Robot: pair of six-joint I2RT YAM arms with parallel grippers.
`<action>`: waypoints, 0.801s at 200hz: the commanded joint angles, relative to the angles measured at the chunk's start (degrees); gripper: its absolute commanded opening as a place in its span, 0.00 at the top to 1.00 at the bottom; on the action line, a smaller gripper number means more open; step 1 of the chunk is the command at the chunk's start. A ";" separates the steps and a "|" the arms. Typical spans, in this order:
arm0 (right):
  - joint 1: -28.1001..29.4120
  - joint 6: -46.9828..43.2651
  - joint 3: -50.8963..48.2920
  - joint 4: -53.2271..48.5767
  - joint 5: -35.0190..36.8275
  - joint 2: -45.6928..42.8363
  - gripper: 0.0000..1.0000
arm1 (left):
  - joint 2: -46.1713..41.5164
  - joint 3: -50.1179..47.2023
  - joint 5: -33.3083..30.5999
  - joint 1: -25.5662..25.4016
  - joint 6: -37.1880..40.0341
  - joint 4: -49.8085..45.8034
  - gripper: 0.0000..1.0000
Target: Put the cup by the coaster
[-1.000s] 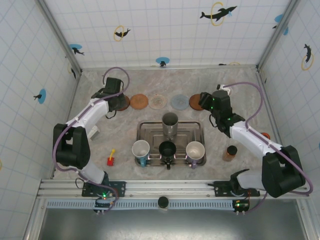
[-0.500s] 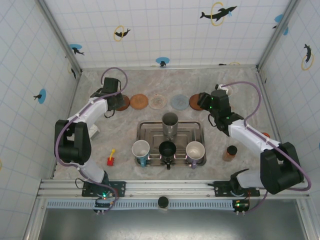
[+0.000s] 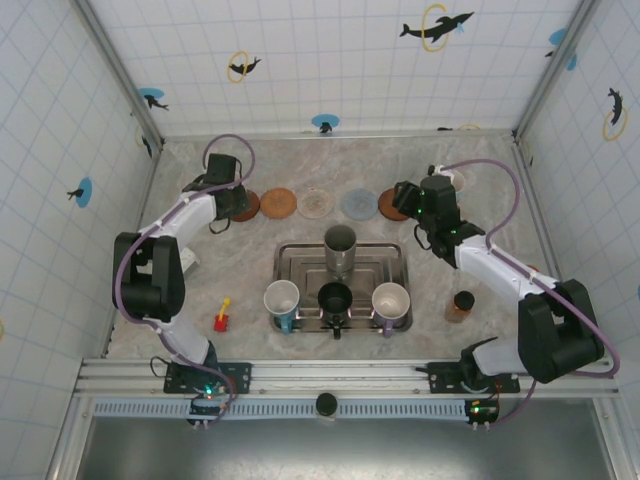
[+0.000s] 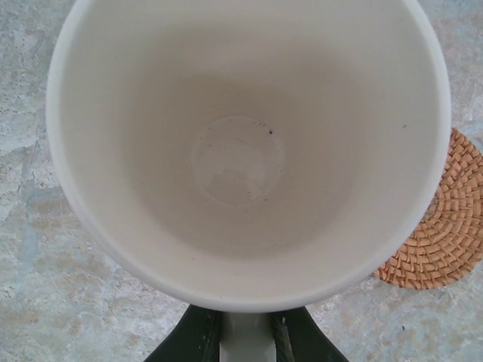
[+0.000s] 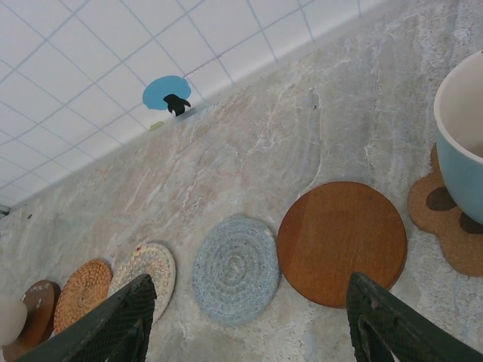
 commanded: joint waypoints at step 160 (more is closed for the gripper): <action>0.03 -0.17 3.92 0.61 -0.74 2.78 0.32 | 3.37 4.55 1.18 0.29 1.69 2.27 1.00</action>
